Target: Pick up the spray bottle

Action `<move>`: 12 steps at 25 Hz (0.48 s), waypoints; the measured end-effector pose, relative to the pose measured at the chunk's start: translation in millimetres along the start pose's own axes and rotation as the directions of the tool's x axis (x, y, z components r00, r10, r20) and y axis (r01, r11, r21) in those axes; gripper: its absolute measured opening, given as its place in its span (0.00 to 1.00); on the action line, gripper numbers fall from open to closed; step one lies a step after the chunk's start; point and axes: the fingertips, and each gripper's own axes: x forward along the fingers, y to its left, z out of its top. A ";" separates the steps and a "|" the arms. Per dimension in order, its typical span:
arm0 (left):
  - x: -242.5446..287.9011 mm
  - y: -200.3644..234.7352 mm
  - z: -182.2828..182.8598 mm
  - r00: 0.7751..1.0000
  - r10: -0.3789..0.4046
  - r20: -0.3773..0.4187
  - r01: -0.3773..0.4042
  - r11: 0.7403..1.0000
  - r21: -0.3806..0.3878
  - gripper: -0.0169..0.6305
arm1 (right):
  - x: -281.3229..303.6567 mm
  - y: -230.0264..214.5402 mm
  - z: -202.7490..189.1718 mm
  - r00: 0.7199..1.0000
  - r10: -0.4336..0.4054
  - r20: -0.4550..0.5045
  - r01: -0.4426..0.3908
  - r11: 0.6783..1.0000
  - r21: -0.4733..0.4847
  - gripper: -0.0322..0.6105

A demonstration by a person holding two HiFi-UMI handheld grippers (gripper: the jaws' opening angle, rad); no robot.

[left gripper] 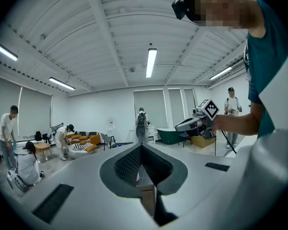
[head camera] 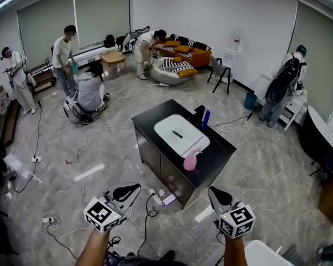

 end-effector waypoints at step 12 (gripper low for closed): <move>65.2 -10.4 5.2 0.991 -0.133 -0.018 0.134 0.990 0.037 0.03 | -24.5 -49.1 -14.8 0.992 -0.124 0.008 0.124 0.991 0.043 0.07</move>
